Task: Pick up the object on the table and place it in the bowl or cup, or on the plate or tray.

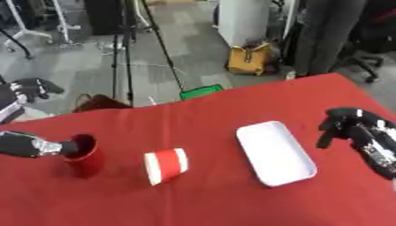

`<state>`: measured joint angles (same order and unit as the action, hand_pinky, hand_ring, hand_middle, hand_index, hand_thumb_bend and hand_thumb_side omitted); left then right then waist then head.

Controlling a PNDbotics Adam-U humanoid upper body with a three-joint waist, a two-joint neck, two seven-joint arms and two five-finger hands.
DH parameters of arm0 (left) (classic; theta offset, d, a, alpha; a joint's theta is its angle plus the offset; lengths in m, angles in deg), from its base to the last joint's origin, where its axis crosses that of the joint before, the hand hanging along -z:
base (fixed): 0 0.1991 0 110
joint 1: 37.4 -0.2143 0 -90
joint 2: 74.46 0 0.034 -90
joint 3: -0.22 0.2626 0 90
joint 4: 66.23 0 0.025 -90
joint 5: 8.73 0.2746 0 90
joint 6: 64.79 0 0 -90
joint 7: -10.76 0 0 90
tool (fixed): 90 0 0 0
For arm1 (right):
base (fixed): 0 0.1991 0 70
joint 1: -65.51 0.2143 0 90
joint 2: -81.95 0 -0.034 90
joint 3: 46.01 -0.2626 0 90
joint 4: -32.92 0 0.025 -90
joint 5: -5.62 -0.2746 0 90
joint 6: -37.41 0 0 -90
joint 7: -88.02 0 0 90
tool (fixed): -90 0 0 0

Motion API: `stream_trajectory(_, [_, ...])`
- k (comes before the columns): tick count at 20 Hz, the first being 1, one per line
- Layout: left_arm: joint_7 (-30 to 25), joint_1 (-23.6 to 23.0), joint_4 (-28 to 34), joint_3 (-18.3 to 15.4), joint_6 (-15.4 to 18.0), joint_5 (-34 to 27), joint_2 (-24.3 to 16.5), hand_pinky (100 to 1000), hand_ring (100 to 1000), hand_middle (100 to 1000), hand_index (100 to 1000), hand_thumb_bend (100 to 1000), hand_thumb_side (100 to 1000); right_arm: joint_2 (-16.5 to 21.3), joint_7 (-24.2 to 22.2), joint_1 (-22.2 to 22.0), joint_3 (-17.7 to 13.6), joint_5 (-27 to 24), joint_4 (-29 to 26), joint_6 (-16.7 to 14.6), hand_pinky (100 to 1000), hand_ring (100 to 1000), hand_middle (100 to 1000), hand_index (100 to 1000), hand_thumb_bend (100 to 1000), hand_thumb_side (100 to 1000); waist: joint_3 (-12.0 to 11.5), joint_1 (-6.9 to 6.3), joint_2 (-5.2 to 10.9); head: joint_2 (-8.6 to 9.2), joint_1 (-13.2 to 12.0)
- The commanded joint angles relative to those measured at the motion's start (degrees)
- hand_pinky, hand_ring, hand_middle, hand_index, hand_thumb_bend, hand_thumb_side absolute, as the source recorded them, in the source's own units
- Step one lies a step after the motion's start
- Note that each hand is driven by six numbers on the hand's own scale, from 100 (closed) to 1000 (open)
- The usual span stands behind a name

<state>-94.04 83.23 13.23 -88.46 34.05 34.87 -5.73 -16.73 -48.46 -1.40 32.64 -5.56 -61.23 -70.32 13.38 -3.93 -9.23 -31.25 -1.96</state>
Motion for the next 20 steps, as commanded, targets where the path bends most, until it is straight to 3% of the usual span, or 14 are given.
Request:
stream_trajectory(1, [0.3,3.0,-7.0,1.0,1.3,1.6,-0.8,721,754,806,871,1000,676,1.2,-1.2,0.4,0.1,-0.4,-0.4,-1.1,539,517,639,846,100,588,0.1,0.13,0.99,-0.25,-0.2])
stream_trajectory(7, [2.2,5.6,-13.6,2.9,3.0,3.5,1.8,737,771,809,870,1000,700,1.2,-1.5,0.5,0.2,-0.5,-0.4,-1.2,538,517,639,846,100,589,0.7,0.11,0.81,-0.13,-0.2])
stream_trajectory(15, [5.0,5.3,-15.3,4.8,4.4,7.6,4.3,740,774,810,870,1000,681,1.1,-1.6,0.5,0.2,-0.6,-0.3,-1.3,538,517,639,846,100,589,0.9,0.26,0.72,0.06,-0.2])
stream_trajectory(20, [7.7,5.2,-16.2,4.8,3.1,9.4,4.9,735,767,802,865,1000,668,1.1,-1.7,0.5,0.2,-0.6,-0.2,-1.3,538,517,639,846,100,590,0.9,0.3,0.62,0.14,-0.2])
